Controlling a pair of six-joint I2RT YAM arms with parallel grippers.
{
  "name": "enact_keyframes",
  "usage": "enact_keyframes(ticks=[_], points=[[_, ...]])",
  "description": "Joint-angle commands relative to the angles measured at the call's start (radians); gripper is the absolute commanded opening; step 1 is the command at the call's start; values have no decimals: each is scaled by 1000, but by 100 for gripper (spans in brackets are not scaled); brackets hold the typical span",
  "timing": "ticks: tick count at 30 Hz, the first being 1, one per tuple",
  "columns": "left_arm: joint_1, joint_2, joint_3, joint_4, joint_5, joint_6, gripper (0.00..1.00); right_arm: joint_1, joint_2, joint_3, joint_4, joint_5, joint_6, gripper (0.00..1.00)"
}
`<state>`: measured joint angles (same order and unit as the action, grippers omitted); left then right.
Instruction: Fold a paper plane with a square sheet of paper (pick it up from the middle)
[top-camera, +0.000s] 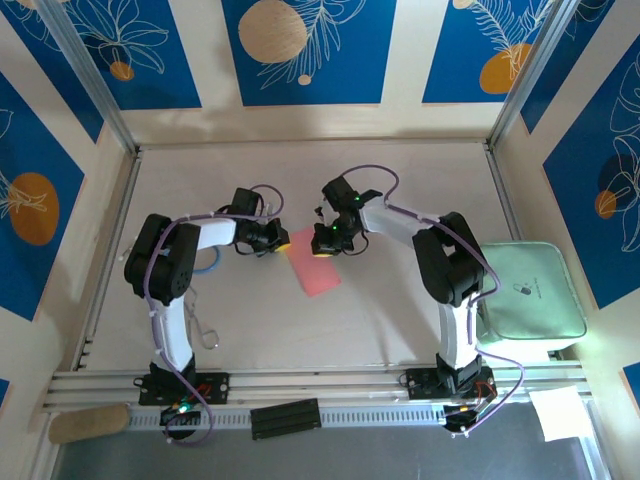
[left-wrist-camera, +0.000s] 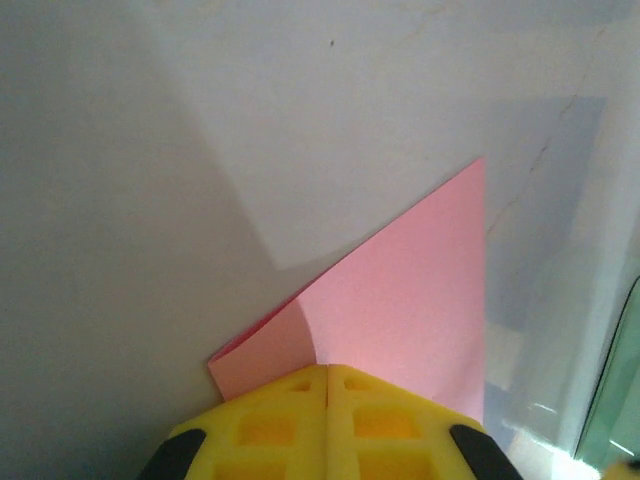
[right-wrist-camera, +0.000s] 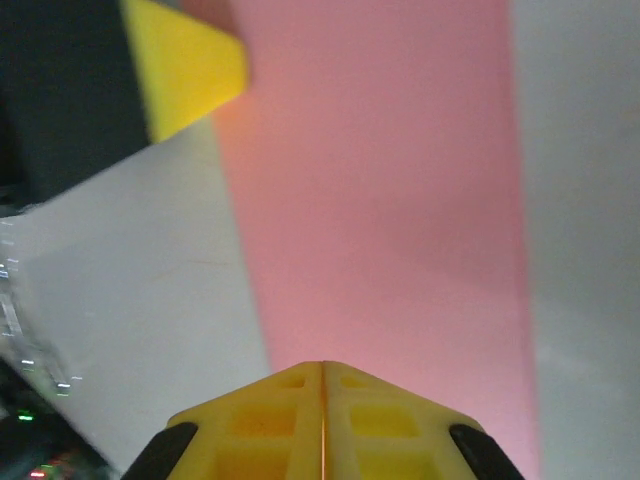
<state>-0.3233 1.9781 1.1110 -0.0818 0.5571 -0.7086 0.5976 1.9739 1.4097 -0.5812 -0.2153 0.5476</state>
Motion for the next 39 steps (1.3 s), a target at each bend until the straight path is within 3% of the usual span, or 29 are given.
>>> enact_keyframes(ticks=[1, 20, 39], points=[[-3, 20, -22, 8, -31, -9, 3, 37, -12, -53, 90, -74, 185, 7], [-3, 23, -47, 0, -68, -6, 2, 91, 146, 15, 107, -138, 157, 5], [1, 45, -36, -35, -125, 29, 1, 138, -39, -274, 70, -131, 76, 5]])
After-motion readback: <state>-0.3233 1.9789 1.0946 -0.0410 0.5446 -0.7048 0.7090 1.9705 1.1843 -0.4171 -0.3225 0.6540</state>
